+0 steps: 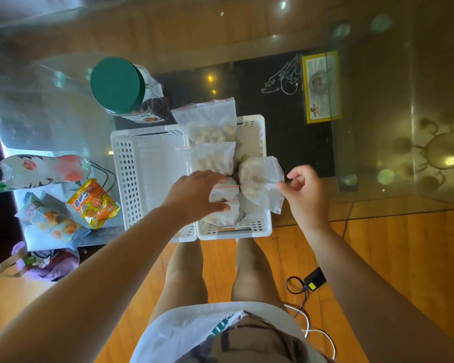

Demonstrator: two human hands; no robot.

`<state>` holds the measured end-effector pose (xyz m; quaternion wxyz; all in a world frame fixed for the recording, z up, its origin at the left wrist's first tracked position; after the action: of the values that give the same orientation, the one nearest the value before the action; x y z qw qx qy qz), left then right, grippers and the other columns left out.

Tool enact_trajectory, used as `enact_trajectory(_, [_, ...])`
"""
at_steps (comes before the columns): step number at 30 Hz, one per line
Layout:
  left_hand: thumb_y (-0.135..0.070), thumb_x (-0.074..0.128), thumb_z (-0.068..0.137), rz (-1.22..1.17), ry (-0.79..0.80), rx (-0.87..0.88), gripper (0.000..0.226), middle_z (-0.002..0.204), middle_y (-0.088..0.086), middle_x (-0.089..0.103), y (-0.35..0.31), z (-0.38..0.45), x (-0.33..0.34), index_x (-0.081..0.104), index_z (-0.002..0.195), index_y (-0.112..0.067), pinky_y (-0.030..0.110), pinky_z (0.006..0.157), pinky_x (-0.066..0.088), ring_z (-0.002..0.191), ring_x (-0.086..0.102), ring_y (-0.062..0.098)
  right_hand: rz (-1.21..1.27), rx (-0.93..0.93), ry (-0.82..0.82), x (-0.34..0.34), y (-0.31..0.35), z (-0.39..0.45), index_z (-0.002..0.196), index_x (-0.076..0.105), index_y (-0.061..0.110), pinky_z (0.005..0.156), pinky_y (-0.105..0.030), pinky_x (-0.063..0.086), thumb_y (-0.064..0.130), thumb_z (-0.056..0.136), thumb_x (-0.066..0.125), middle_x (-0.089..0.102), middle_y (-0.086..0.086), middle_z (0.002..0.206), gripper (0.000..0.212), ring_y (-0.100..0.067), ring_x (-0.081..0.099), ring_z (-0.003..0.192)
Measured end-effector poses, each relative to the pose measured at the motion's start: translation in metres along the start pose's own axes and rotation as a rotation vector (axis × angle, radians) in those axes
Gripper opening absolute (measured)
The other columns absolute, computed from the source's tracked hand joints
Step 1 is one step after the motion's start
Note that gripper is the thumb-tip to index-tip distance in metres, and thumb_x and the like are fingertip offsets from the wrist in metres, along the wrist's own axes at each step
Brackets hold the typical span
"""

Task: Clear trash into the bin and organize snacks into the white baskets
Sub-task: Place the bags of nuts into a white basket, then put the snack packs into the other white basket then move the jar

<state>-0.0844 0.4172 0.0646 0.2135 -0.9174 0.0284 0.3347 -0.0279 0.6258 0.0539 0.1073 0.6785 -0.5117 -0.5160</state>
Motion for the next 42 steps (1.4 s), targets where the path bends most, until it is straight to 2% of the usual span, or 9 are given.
enact_trajectory(3, [-0.041, 0.063, 0.083, -0.062, -0.038, -0.074, 0.048, 0.128, -0.005, 0.059, 0.016, -0.009, 0.003, 0.052, 0.128, -0.030, 0.032, 0.092, 0.040, 0.117, 0.053, 0.017, -0.099, -0.254, 0.005, -0.003, 0.031, -0.009, 0.088, 0.060, 0.010, 0.055, -0.019, 0.042, 0.004, 0.079, 0.065, 0.051, 0.004, 0.077, 0.012, -0.012, 0.050, 0.064])
enact_trajectory(5, [-0.036, 0.059, 0.087, -0.088, -0.086, -0.093, 0.036, 0.125, -0.005, 0.061, 0.018, -0.009, 0.004, 0.058, 0.123, -0.029, 0.032, 0.090, 0.042, 0.113, 0.055, 0.017, -0.105, -0.333, 0.146, 0.008, 0.042, -0.014, 0.091, 0.063, 0.010, 0.057, -0.019, 0.045, 0.004, 0.079, 0.066, 0.055, 0.004, 0.086, 0.014, -0.011, 0.053, 0.067])
enact_trajectory(9, [-0.033, 0.053, 0.092, -0.083, -0.199, -0.129, 0.027, 0.117, -0.004, 0.066, 0.014, -0.004, 0.003, 0.064, 0.116, -0.030, 0.032, 0.083, 0.046, 0.108, 0.057, 0.020, -0.087, -0.092, 0.386, 0.032, 0.024, -0.009, 0.112, 0.058, 0.017, 0.076, -0.039, 0.056, 0.010, 0.084, 0.062, 0.060, 0.001, 0.109, 0.029, -0.018, 0.061, 0.089])
enact_trajectory(13, [-0.042, 0.048, 0.092, -0.044, -0.242, -0.137, 0.031, 0.105, 0.000, 0.067, 0.010, 0.008, 0.002, 0.069, 0.106, -0.024, 0.031, 0.071, 0.041, 0.100, 0.057, 0.023, -0.060, 0.071, 0.351, 0.031, 0.003, -0.002, 0.118, 0.052, 0.019, 0.081, -0.047, 0.054, 0.011, 0.085, 0.059, 0.056, 0.007, 0.096, 0.035, -0.018, 0.059, 0.095])
enact_trajectory(21, [-0.047, 0.049, 0.090, -0.126, -0.166, -0.196, 0.033, 0.110, 0.003, 0.066, 0.024, 0.038, 0.001, 0.064, 0.112, -0.027, 0.028, 0.070, 0.038, 0.101, 0.060, 0.024, -0.129, 0.058, 0.293, 0.036, 0.022, -0.009, 0.110, 0.052, 0.026, 0.061, -0.025, 0.050, 0.015, 0.086, 0.060, 0.053, 0.013, 0.088, 0.028, -0.004, 0.057, 0.082])
enact_trajectory(27, [-0.031, 0.057, 0.090, -0.568, -0.405, -0.136, 0.019, 0.107, -0.005, 0.068, 0.082, -0.030, -0.011, 0.067, 0.104, -0.023, 0.028, 0.080, 0.051, 0.095, 0.062, 0.013, -0.064, -0.073, 0.291, 0.077, 0.100, -0.033, 0.103, 0.057, 0.026, 0.058, -0.006, 0.044, 0.009, 0.085, 0.059, 0.059, 0.013, 0.082, 0.025, 0.002, 0.056, 0.073])
enact_trajectory(33, [-0.016, 0.058, 0.088, -1.091, -0.734, -0.579, 0.014, 0.092, 0.001, 0.069, 0.227, -0.142, 0.028, 0.068, 0.093, -0.024, 0.033, 0.082, 0.049, 0.087, 0.063, 0.019, -0.033, -0.139, 0.501, 0.181, 0.172, -0.074, 0.101, 0.055, 0.028, 0.068, -0.015, 0.045, 0.007, 0.084, 0.057, 0.058, 0.015, 0.081, 0.027, -0.001, 0.056, 0.075])
enact_trajectory(37, [-0.018, 0.059, 0.083, -1.328, -0.870, -0.855, 0.013, 0.093, 0.007, 0.066, 0.310, -0.199, 0.068, 0.063, 0.087, -0.030, 0.038, 0.079, 0.042, 0.090, 0.059, 0.025, -0.078, -0.134, 0.640, 0.268, 0.196, -0.101, 0.112, 0.053, 0.022, 0.065, -0.001, 0.041, 0.010, 0.085, 0.059, 0.060, 0.005, 0.092, 0.030, -0.002, 0.056, 0.081])
enact_trajectory(42, [-0.025, 0.068, 0.076, -1.345, -0.791, -0.991, 0.033, 0.097, 0.004, 0.057, 0.373, -0.209, 0.098, 0.053, 0.105, -0.016, 0.038, 0.083, 0.046, 0.096, 0.057, 0.025, -0.217, -0.011, 0.656, 0.360, 0.193, -0.111, 0.135, 0.037, 0.015, 0.091, -0.029, 0.042, 0.018, 0.081, 0.067, 0.043, -0.010, 0.134, 0.062, -0.024, 0.049, 0.120])
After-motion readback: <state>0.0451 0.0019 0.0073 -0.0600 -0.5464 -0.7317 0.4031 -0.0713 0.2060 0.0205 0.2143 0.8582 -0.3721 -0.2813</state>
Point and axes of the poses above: each hand's wrist, its own z-axis towards the middle knuckle, its own x-axis out of the palm, y = z × x, the point moved 5 cm from there along z, towards the middle knuckle
